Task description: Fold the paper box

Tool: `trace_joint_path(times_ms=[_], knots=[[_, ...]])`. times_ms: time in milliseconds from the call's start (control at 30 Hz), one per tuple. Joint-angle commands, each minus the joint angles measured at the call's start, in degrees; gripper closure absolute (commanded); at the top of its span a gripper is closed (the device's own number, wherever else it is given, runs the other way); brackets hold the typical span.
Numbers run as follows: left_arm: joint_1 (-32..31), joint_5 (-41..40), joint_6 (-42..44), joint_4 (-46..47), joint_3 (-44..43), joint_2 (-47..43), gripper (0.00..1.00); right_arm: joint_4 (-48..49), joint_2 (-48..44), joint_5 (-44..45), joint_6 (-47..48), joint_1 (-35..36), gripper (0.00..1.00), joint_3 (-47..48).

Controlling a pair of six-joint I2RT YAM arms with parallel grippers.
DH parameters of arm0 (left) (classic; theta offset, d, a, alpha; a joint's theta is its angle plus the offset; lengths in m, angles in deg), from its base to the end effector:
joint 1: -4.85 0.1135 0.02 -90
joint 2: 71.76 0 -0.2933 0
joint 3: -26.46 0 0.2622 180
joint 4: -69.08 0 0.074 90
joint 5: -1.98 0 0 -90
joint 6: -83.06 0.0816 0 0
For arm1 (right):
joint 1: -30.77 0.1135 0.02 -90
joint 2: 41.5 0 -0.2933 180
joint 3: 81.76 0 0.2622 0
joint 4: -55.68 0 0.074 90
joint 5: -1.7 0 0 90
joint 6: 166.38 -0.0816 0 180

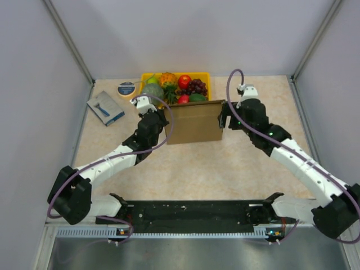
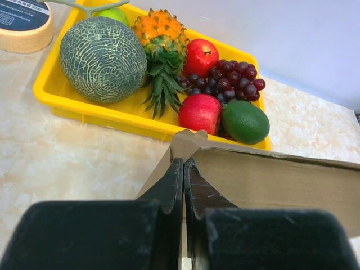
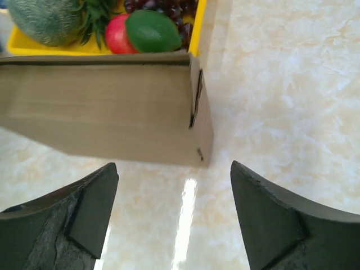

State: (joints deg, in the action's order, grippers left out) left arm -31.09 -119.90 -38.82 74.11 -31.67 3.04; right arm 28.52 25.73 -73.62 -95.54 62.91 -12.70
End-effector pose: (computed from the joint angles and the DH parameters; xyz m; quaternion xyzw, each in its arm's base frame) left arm 0.2962 -0.1615 0.2924 -0.1470 0.7510 -0.1622 0.6229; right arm 0.2708 0.1457 0.3269 -0.0268 0.8404 0.1323 0.5249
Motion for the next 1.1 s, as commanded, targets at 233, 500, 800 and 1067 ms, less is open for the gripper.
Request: trace_joint_path(times_ms=[233,500,800,1067], knots=[[-0.4,1.6,-1.3,-12.6,6.2,0.8,1.00,-20.4,21.6,-26.7,-26.5,-3.5,0.36,41.9],[-0.5,1.8,0.4,-12.6,5.2,1.5,1.00,-3.7,34.9,-37.3,-44.5,-4.5,0.66,40.9],[-0.6,8.7,3.2,-14.9,5.4,-3.3,0.74,15.6,26.4,-37.2,-47.0,-4.9,0.71,15.5],[1.4,23.4,-2.4,-32.5,2.8,-23.4,0.31,21.0,25.0,-38.8,-45.1,-5.3,0.72,10.8]])
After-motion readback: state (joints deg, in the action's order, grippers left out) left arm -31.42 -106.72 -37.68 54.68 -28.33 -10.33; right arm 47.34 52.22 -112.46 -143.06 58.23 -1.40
